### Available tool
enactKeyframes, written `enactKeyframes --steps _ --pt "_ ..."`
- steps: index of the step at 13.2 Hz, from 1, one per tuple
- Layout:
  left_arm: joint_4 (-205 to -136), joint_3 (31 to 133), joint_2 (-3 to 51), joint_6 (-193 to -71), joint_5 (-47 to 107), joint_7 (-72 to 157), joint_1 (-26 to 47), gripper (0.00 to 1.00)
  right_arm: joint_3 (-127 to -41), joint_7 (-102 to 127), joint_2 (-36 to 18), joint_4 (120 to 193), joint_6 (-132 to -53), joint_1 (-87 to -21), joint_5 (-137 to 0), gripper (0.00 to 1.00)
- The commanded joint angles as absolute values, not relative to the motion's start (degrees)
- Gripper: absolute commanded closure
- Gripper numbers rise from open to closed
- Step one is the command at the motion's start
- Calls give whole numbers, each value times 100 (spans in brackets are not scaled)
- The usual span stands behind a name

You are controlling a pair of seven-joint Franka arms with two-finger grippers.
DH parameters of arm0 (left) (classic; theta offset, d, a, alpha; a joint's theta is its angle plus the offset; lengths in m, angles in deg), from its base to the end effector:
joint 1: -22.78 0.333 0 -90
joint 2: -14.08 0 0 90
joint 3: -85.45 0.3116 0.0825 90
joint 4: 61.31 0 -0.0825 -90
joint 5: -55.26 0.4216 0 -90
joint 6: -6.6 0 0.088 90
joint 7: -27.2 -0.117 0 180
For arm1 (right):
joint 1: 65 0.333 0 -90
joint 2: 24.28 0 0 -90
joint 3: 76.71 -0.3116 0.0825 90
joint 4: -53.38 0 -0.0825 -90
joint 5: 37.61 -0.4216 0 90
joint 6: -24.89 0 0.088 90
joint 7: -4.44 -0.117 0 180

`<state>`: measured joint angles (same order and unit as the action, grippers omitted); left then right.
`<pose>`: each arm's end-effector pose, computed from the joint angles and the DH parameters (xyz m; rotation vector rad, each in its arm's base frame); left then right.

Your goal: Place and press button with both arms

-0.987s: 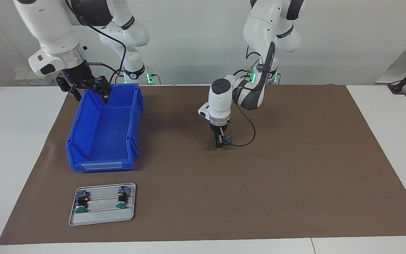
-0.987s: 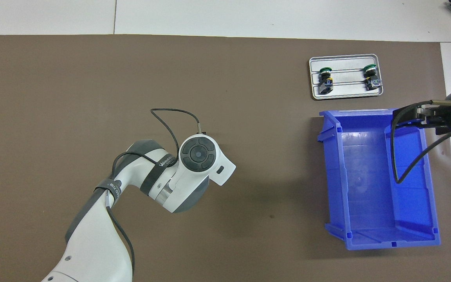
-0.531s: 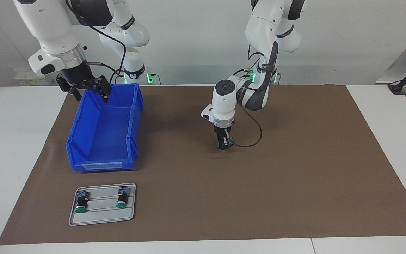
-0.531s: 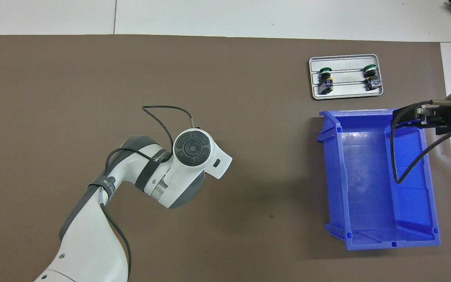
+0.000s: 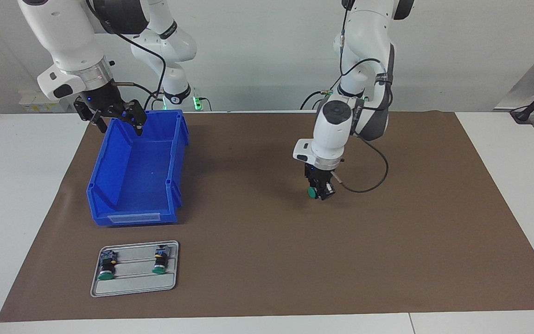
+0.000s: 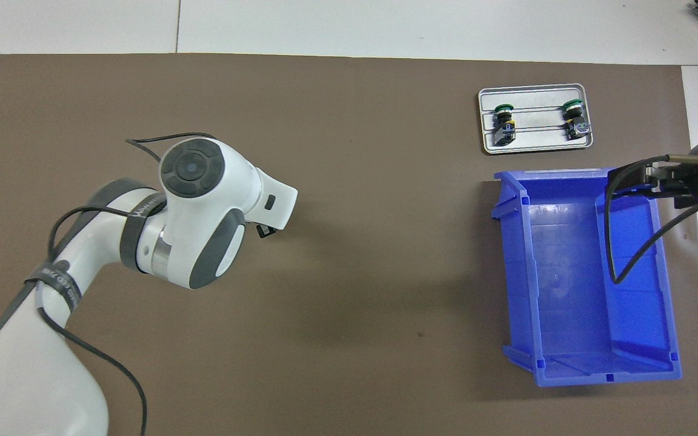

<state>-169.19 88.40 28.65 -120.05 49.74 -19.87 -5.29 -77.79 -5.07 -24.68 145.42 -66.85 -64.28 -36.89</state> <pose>0.5905 -0.2827 0.3473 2.5418 -1.7528 0.1316 0.5921 0.0172 0.5987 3.1221 -0.2098 0.0047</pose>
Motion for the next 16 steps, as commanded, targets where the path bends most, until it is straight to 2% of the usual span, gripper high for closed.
enactKeyframes --steps 1,5,7,11,14,16 --pt "-16959 8773 2394 -11156 3984 -3329 332 90 -7785 -382 -2499 14566 -6617 -6465 -3832 0" --pt "-17082 8791 2208 -10520 2472 -5141 1686 91 -7785 -373 -2499 14566 -6625 -6465 -3832 0" --pt "-17309 8791 2085 -10458 1872 -5575 2092 90 -7785 -382 -2499 14566 -6617 -6465 -3832 0" --pt "-18170 8808 1725 -11045 301 -6462 2287 90 -7785 -382 -2499 14566 -6617 -6465 -3832 0" --pt "-18575 8800 1689 -11416 -447 -6911 2199 89 -7785 -382 -2499 14566 -6617 -6465 -3832 0" --pt "-19004 8800 1654 -11494 -1508 -7699 2190 89 -7785 -382 -2499 14566 -6617 -6465 -3832 0"
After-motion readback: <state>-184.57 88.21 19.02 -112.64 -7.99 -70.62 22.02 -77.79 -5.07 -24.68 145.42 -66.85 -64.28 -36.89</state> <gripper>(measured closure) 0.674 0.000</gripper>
